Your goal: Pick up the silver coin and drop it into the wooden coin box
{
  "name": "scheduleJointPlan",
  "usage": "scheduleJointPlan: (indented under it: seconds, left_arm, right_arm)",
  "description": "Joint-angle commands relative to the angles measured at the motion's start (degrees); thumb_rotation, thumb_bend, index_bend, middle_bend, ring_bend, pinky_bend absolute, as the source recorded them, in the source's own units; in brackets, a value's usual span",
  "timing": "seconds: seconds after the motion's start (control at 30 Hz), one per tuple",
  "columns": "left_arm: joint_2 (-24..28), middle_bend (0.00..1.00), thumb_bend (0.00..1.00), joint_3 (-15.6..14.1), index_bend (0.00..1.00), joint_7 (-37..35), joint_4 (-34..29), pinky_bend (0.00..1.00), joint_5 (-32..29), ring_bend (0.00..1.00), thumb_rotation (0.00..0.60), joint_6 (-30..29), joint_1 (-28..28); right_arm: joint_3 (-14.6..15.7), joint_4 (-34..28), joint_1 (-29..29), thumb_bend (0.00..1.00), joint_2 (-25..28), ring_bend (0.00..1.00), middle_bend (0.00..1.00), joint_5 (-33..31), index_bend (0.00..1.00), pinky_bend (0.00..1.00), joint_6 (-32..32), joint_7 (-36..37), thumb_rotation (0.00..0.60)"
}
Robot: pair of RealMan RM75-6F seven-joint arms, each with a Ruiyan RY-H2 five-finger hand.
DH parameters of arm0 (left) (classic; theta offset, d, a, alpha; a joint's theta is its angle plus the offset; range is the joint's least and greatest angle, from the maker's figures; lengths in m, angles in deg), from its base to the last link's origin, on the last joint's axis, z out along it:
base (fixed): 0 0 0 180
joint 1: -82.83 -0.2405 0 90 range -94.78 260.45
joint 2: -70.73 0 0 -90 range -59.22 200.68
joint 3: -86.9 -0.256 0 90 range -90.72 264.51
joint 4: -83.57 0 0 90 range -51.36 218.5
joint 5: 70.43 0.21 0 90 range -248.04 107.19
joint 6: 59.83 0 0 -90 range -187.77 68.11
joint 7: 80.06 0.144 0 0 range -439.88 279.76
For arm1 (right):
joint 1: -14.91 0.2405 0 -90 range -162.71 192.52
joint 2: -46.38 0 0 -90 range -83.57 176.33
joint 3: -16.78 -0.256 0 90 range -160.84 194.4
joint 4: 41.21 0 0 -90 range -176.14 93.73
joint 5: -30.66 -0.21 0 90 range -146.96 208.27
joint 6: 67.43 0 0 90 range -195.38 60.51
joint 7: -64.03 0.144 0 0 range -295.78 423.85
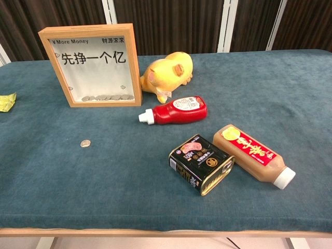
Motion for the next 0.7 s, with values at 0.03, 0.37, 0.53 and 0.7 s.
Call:
scheduleJointPlan:
  seconds: [0.03,0.37,0.53,0.7]
  left_arm:
    - [-0.06,0.01,0.36,0.00,0.00,0.03,0.01,0.09,0.05,0.01,0.600,0.10,0.08]
    - [-12.16,0.89,0.37,2.92,0.36,-7.40,10.76,1.00,7.32,0.93,0.600,-6.44,3.43]
    - [-20.33,1.00,0.38,2.98,0.52,-9.87,18.31,1.00,6.17,1.00,0.600,-2.61,6.21]
    - [-26.29,1.00,0.41,5.01,0.51,-7.68,21.65,1.00,1.61,1.00,0.600,1.60,8.22]
  right_arm:
    - [0.05,0.01,-0.01,0.17,0.06,0.00,0.00,0.07,0.00,0.00,-0.02,0.14,0.600]
    - [0.19,0.16,0.15,0.17,-0.13,0.00,0.00,0.13,0.00,0.00,-0.47,-0.38,0.600]
    - [-0.21,0.13,0.33,0.17,-0.60,0.00,0.00,-0.59,0.00,0.00,-0.74,-1.22,0.600]
    - [-0.24,0.10,0.57,0.17,-0.90,0.00,0.00,-1.00,0.00,0.00,-1.32,-1.99,0.600]
